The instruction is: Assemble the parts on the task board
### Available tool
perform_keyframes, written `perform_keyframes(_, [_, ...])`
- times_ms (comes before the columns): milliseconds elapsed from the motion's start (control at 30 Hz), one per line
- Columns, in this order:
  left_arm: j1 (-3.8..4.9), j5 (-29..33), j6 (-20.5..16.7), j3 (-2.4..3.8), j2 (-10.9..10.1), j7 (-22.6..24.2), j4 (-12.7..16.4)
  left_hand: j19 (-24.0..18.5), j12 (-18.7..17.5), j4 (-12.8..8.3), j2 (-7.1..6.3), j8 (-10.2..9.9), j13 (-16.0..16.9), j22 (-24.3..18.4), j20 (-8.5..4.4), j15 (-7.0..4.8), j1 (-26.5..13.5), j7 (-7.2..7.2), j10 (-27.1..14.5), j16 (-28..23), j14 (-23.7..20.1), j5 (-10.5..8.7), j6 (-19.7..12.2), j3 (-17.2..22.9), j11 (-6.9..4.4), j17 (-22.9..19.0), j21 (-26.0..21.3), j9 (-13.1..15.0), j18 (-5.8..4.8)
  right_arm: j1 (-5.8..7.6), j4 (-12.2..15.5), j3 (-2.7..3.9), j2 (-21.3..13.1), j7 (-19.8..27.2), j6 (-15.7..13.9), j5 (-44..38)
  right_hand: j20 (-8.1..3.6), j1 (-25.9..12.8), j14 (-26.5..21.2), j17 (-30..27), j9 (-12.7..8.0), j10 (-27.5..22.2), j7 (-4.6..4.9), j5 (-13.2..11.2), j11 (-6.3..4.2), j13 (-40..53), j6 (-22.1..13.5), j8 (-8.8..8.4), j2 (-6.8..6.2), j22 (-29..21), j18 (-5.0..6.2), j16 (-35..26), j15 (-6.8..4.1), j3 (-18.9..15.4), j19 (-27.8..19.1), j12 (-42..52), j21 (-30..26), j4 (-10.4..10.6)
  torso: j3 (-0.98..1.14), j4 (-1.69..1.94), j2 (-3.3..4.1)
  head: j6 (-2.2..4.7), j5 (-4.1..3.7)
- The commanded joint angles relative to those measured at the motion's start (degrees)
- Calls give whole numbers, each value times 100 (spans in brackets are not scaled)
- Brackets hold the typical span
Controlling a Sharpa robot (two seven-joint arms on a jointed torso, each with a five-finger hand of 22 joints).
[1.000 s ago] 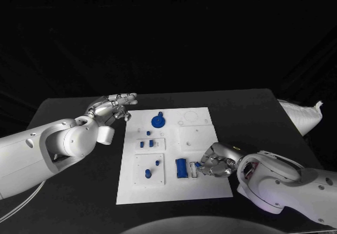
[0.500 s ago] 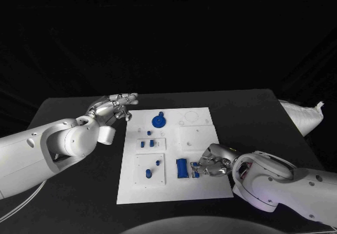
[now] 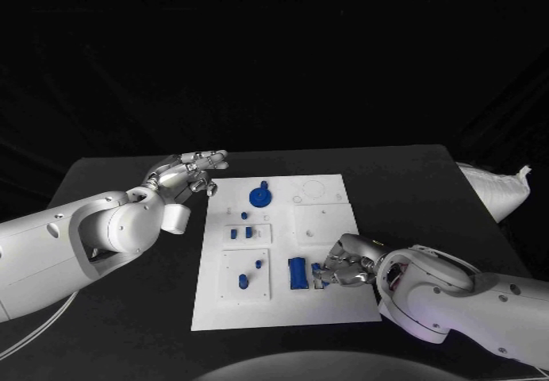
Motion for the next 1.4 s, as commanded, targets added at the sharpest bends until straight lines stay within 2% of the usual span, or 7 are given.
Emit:
perform_keyframes(33, [4, 1, 106, 4, 1, 19, 21, -3, 34, -7, 45, 34, 9, 5, 26, 11, -13, 1, -43, 15, -12, 8, -45, -34, 3, 8, -11, 0, 47, -11, -8, -6, 25, -56, 220, -135, -30, -19, 550, 1221, 1, 354, -6, 8, -35, 1025, 29, 17, 1, -11, -80, 12, -40, -60, 109, -1, -3, -4, 5, 1, 4, -11, 9])
perform_keyframes(233, [5, 2, 103, 4, -2, 17, 22, -2, 44, 0, 48, 40, 11, 6, 27, 12, -23, 1, -51, 17, -12, 7, -44, -40, 4, 5, -11, 1, 47, -11, -3, -6, 47, -51, 328, -149, -37, -60, 552, 1231, 36, 363, -17, -113, -43, 1042, 55, 45, 31, 2, -83, 17, -47, -259, 110, 18, 2, 62, 1, -3, 0, -23, 12])
perform_keyframes(500, [5, 2, 104, 4, -4, 19, 19, -2, 44, 0, 48, 40, 11, 6, 27, 12, -23, 1, -51, 17, -12, 7, -44, -40, 4, 5, -11, 1, 47, -11, 15, -6, 53, -38, 293, -167, -63, -243, 557, 1255, 119, 363, -75, -23, -94, 1020, 139, 145, 120, 48, -92, 29, -87, -641, 127, -28, 29, 320, 3, -8, -4, -25, 17])
perform_keyframes(600, [5, 2, 108, 4, -4, 23, 18, -4, 52, 2, 51, 47, 12, 0, 28, 13, -27, -1, -60, 15, -15, 8, -39, -43, 3, -6, -18, 3, 48, -11, 10, -6, 47, -35, 262, -182, -81, -645, 560, 1266, 168, 373, -102, -509, -109, 1023, 155, 196, 229, 61, -94, 35, -105, -988, 132, -27, 36, 460, 3, -4, -3, -25, 11])
perform_keyframes(733, [5, 2, 108, 4, -5, 24, 17, -6, 57, 3, 55, 52, 13, -4, 28, 13, -27, -3, -63, 15, -16, 8, -33, -43, 2, -9, -23, 4, 49, -11, 8, -6, 34, -33, 227, -214, -91, -835, 561, 1272, 206, 378, -109, -810, -121, 1024, 147, 228, 295, 69, -95, 39, -112, -1229, 134, -29, 39, 462, 4, -1, -2, -33, 7])
perform_keyframes(1000, [5, 2, 107, 4, -6, 27, 14, -4, 67, 2, 61, 65, 14, 5, 29, 12, -25, -8, -72, 17, -17, 9, -20, -43, -1, -11, -15, 7, 48, -11, 13, -5, 25, -24, 165, -245, -95, -945, 562, 1279, 263, 390, -128, -979, -135, 1045, 175, 296, 387, 84, -98, 42, -121, -1472, 137, -2, 46, 466, 5, 0, -1, -31, 26])
perform_keyframes(1400, [5, 2, 104, 4, -15, 32, 13, -4, 67, 2, 61, 65, 14, 5, 29, 12, -25, -8, -72, 17, -17, 9, -20, -43, -1, -11, -15, 7, 48, -11, 90, -5, 11, -10, 130, -264, -104, -961, 569, 1313, 300, 412, -151, -967, -153, 1090, 217, 353, 462, 113, -103, 61, -135, -1562, 147, 69, 64, 466, 4, -7, -1, -40, 20])
